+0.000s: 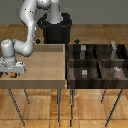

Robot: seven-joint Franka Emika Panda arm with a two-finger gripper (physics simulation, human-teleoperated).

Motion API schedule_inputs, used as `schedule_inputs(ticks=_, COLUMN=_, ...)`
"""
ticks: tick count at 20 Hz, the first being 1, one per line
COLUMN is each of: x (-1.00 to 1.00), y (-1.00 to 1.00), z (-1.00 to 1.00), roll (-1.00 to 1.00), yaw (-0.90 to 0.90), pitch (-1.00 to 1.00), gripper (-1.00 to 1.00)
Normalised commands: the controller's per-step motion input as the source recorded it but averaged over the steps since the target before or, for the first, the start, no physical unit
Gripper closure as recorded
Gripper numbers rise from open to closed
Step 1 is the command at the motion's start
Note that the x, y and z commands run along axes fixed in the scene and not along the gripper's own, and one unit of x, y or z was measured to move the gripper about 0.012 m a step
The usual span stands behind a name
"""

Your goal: Place the loaf of bread into the appropriate compartment.

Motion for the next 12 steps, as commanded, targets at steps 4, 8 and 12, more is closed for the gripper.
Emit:
schedule_inputs(ticks=4, x=0.0, y=0.0, z=-1.0, roll=0.0, yaw=0.0, pitch=0.0, gripper=-1.0)
schedule_inputs(ticks=8, x=0.0, y=0.0, z=0.0, roll=0.0, yaw=0.0, pitch=0.0, gripper=1.0)
schedule_inputs(ticks=12, x=0.0, y=0.0, z=0.0, roll=0.0, yaw=0.0, pitch=0.0, gripper=1.0)
